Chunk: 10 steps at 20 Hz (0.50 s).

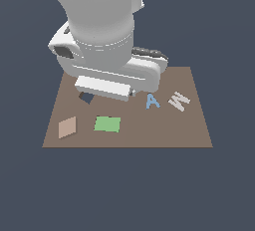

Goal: Insert a designated object into the corresponding slot on a board.

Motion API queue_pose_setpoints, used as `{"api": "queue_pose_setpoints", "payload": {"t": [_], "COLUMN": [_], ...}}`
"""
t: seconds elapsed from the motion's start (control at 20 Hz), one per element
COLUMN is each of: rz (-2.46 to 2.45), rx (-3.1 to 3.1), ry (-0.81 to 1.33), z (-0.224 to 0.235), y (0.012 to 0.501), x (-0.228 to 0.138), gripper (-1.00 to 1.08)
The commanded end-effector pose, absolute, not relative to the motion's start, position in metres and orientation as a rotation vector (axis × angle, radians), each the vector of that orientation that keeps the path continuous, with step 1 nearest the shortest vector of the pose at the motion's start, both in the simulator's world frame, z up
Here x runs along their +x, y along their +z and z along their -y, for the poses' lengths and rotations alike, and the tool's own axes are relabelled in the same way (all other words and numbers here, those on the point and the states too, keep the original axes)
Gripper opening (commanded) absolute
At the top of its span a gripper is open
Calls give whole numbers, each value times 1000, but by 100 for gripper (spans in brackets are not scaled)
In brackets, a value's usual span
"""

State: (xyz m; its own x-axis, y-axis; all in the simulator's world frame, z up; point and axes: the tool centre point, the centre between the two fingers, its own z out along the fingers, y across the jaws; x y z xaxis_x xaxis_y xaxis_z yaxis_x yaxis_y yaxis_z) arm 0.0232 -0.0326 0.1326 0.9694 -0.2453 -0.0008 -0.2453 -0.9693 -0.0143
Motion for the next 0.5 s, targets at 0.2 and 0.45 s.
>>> {"api": "queue_pose_setpoints", "payload": {"t": [0.2,0.45], "rz": [-711,-1028], "rx": [-3050,-2962], "ry": [-2,-2], "z": [58,88], "y": [113,94], "x": [52,74], "gripper": [100,100]}}
